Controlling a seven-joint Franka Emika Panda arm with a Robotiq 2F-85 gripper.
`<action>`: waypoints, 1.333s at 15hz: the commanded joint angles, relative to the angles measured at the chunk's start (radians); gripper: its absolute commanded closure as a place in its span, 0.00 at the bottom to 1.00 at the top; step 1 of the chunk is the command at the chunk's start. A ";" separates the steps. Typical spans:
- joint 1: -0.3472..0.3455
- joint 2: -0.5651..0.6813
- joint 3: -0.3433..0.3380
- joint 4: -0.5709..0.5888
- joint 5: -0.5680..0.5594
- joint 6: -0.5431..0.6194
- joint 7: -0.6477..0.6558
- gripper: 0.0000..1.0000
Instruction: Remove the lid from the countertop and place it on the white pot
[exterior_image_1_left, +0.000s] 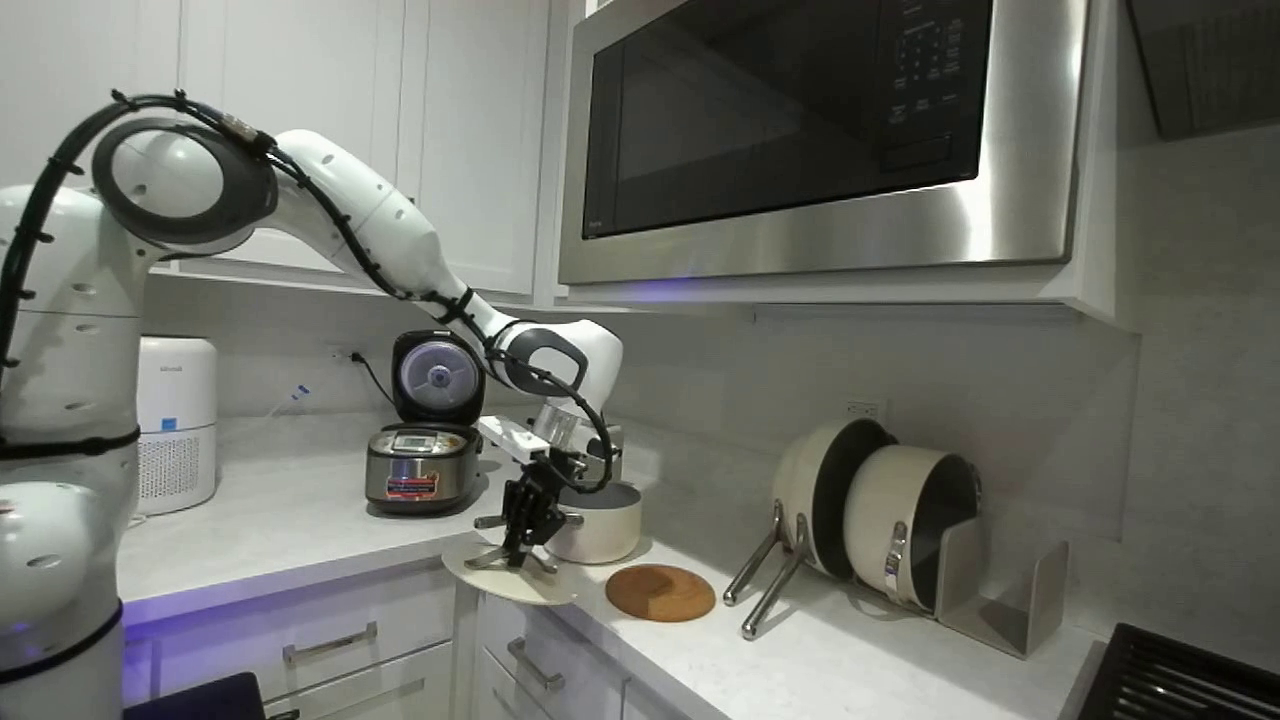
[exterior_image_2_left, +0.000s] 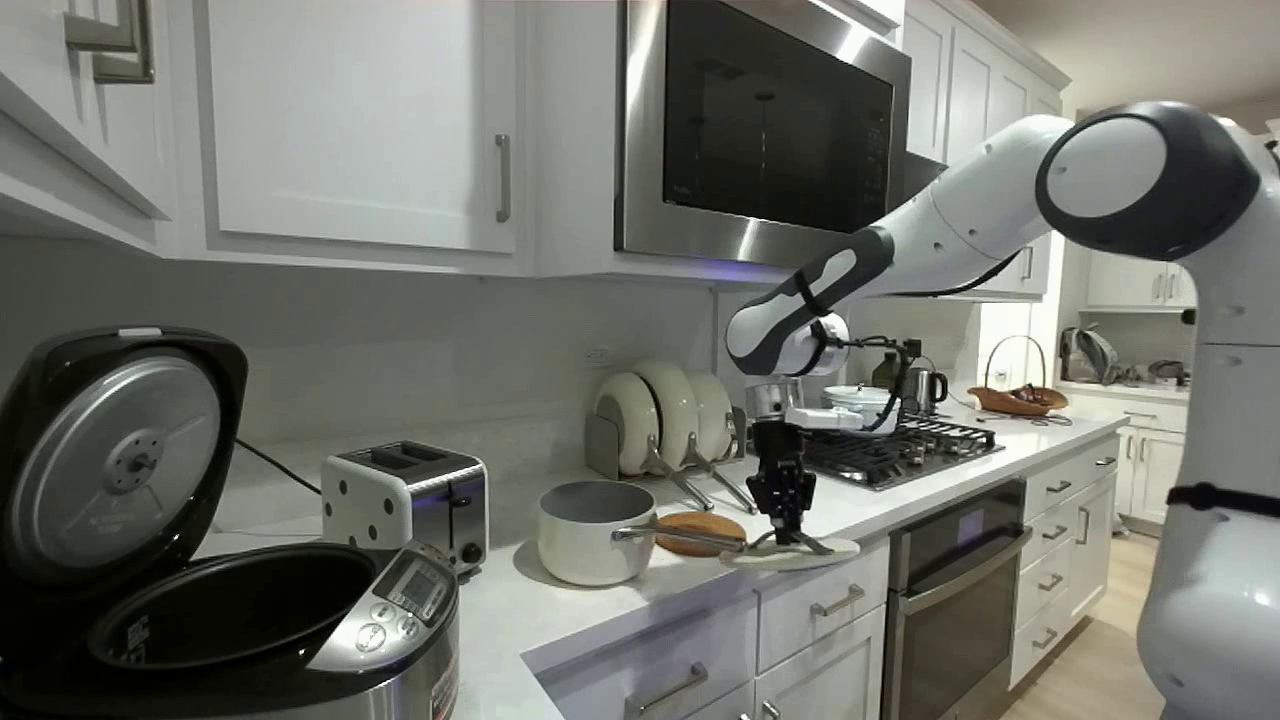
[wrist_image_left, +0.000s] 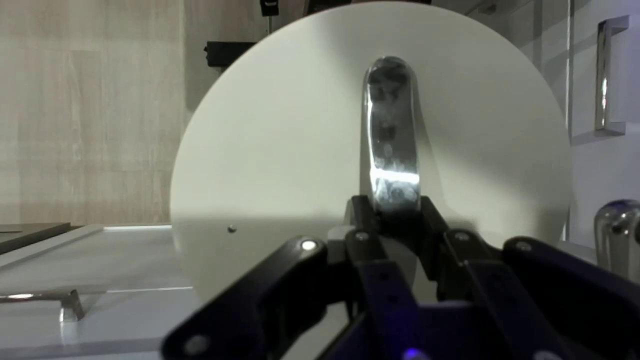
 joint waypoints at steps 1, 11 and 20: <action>0.041 -0.151 0.008 -0.157 0.017 0.082 0.068 0.94; 0.123 -0.383 0.030 -0.456 0.044 0.378 0.113 0.94; 0.187 -0.397 0.132 -0.504 0.050 0.553 0.287 0.94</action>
